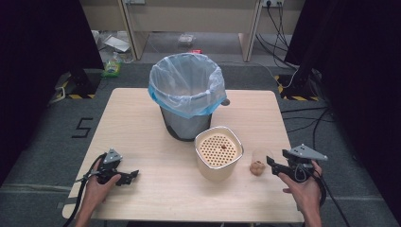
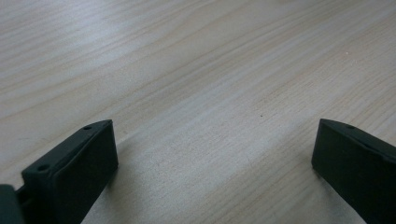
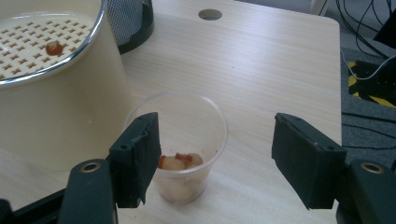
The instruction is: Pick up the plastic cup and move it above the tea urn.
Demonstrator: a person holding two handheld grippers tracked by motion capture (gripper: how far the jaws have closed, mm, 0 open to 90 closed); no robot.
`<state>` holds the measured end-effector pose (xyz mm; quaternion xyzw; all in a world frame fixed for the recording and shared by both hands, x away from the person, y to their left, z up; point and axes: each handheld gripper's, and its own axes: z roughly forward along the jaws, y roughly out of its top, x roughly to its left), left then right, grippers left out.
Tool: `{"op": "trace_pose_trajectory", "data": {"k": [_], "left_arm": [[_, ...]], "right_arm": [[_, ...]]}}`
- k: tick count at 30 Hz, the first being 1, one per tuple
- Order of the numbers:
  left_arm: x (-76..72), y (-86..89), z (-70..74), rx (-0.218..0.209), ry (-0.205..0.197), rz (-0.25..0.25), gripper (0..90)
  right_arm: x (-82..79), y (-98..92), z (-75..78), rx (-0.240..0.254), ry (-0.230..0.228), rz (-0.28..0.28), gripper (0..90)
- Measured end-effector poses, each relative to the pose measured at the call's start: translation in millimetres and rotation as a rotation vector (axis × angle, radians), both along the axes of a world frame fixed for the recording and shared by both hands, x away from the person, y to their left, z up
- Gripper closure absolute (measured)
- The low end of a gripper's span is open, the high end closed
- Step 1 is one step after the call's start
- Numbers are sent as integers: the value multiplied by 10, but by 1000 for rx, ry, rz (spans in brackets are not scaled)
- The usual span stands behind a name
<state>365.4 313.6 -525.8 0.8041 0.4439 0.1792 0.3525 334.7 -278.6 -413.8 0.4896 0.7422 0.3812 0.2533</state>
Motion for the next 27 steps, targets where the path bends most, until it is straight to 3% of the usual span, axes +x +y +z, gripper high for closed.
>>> {"op": "trace_pose_trajectory", "data": {"k": [18,27], "left_arm": [[0,0,0,0,0,0,0],[0,0,0,0,0,0,0]], "right_arm": [[274,30,-3,-19,26,9,385],[410,127,-92,-38,65,54,463]]}}
